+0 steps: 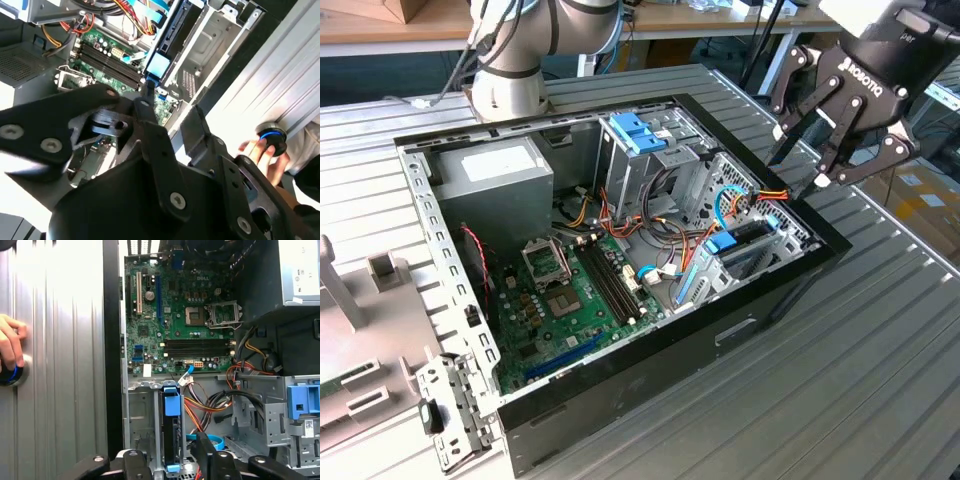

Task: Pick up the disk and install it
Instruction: 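Insert the disk into the insertion slot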

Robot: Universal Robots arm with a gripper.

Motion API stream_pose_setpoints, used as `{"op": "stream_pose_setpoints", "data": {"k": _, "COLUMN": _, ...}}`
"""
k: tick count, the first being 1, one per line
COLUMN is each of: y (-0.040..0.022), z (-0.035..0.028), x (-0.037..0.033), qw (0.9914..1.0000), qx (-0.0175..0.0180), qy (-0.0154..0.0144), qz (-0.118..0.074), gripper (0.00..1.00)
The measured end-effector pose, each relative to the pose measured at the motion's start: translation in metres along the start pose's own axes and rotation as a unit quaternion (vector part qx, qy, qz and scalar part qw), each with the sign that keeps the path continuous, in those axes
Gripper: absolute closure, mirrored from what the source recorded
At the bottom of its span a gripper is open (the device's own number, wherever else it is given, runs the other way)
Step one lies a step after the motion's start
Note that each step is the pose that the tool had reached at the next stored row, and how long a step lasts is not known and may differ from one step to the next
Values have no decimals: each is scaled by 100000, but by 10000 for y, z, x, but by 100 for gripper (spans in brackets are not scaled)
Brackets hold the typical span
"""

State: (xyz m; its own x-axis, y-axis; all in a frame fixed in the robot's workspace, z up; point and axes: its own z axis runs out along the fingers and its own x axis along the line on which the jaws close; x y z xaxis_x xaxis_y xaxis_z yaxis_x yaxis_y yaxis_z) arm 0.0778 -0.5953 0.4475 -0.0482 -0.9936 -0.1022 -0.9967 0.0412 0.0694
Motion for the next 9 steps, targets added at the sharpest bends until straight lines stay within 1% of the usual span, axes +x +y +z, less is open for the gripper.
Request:
{"op": "stream_pose_setpoints", "data": {"k": 1, "y": -2, "z": 29, "x": 3, "qw": 99997, "qx": -187, "qy": -789, "qz": -39, "gripper": 64}}
{"op": "stream_pose_setpoints", "data": {"k": 2, "y": -6, "z": 66, "x": 7, "qw": 99992, "qx": -359, "qy": -1208, "qz": -49, "gripper": 88}}
{"op": "stream_pose_setpoints", "data": {"k": 3, "y": -11, "z": 77, "x": 8, "qw": 99989, "qx": -447, "qy": -1409, "qz": -59, "gripper": 89}}
{"op": "stream_pose_setpoints", "data": {"k": 4, "y": -17, "z": 81, "x": 8, "qw": 99987, "qx": -511, "qy": -1500, "qz": -59, "gripper": 89}}
{"op": "stream_pose_setpoints", "data": {"k": 5, "y": -50, "z": 85, "x": 7, "qw": 99985, "qx": -680, "qy": -1595, "qz": -40, "gripper": 89}}
{"op": "stream_pose_setpoints", "data": {"k": 9, "y": -151, "z": 87, "x": 3, "qw": 99979, "qx": -1223, "qy": -1662, "qz": 18, "gripper": 89}}
